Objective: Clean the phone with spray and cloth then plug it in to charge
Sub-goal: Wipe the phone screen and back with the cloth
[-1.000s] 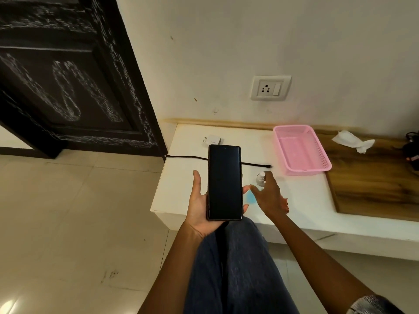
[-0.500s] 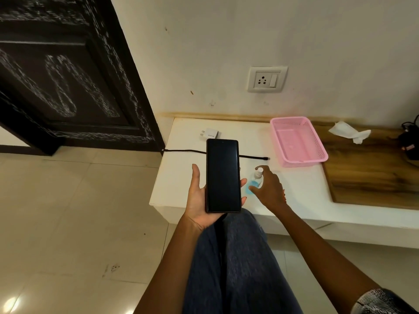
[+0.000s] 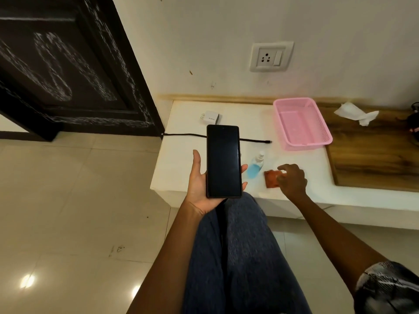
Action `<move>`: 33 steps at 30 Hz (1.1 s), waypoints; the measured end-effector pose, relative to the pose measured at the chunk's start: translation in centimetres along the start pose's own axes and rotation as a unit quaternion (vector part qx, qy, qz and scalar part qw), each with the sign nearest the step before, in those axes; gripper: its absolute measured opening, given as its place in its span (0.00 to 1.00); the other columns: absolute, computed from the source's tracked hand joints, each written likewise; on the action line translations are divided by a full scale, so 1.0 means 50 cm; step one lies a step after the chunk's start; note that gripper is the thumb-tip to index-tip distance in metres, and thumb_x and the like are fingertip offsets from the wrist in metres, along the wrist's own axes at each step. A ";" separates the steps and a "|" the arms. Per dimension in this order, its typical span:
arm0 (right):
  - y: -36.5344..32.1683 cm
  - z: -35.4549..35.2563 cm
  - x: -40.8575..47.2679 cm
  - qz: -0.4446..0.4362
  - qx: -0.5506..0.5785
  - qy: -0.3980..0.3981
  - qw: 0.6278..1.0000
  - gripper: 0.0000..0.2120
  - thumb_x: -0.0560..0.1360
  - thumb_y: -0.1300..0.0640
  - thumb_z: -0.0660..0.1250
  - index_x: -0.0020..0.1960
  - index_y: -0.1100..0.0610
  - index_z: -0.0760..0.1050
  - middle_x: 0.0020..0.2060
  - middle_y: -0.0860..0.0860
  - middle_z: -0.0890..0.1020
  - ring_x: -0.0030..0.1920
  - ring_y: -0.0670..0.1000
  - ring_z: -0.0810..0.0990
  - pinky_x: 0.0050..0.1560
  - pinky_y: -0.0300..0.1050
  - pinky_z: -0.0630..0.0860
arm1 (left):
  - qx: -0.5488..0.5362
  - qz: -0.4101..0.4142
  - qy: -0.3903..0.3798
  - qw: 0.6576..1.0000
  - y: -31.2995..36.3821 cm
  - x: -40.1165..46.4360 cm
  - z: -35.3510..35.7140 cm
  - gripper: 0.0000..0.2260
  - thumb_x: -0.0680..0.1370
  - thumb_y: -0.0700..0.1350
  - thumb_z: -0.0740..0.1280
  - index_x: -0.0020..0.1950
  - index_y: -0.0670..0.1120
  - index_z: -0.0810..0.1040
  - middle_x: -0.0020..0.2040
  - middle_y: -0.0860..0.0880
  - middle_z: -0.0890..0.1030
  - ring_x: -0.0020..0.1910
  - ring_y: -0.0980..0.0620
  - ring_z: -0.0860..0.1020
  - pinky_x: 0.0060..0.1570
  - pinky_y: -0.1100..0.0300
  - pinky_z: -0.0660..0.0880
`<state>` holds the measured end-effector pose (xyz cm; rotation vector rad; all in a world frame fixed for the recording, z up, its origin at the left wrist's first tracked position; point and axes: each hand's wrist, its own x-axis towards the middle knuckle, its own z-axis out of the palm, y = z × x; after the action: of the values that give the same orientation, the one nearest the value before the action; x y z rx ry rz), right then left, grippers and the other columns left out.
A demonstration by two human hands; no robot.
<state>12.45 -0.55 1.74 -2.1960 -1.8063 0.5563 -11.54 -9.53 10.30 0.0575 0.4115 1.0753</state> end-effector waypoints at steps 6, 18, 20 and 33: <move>0.001 0.040 -0.023 -0.125 -0.110 0.001 0.986 0.14 0.73 0.54 0.68 0.57 0.56 0.78 0.51 0.57 0.81 0.49 0.58 0.76 0.48 0.52 0.76 | 0.002 -0.008 0.012 1.000 -0.001 0.007 -0.013 0.40 0.65 0.69 0.69 0.70 0.46 0.72 0.69 0.43 0.73 0.69 0.40 0.71 0.66 0.40 0.67; 0.002 0.026 -0.028 0.002 0.161 0.050 0.986 0.12 0.76 0.52 0.64 0.41 0.59 0.81 0.36 0.56 0.83 0.34 0.50 0.77 0.39 0.43 0.74 | 0.007 -0.019 0.015 1.000 -0.005 0.007 -0.012 0.41 0.65 0.69 0.69 0.71 0.46 0.70 0.70 0.43 0.73 0.69 0.41 0.70 0.65 0.39 0.68; -0.008 -0.008 -0.039 0.106 0.310 0.053 0.943 0.12 0.75 0.50 0.65 0.36 0.55 0.78 0.34 0.53 0.82 0.33 0.46 0.76 0.40 0.40 0.74 | 0.008 -0.016 0.013 1.000 -0.005 0.000 -0.006 0.41 0.65 0.68 0.70 0.71 0.46 0.70 0.70 0.43 0.72 0.68 0.41 0.71 0.65 0.40 0.67; -0.101 -0.199 -0.211 0.140 0.690 -0.083 0.705 0.17 0.73 0.63 0.68 0.61 0.58 0.71 0.53 0.55 0.79 0.52 0.56 0.80 0.47 0.44 0.77 | 0.032 0.001 -0.022 0.999 -0.030 -0.084 0.036 0.40 0.66 0.69 0.69 0.70 0.46 0.71 0.69 0.42 0.73 0.69 0.40 0.70 0.65 0.40 0.68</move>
<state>10.65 -9.33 14.23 -1.2360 -0.5020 1.5322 -11.36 -13.59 12.86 0.1378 0.4051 1.0616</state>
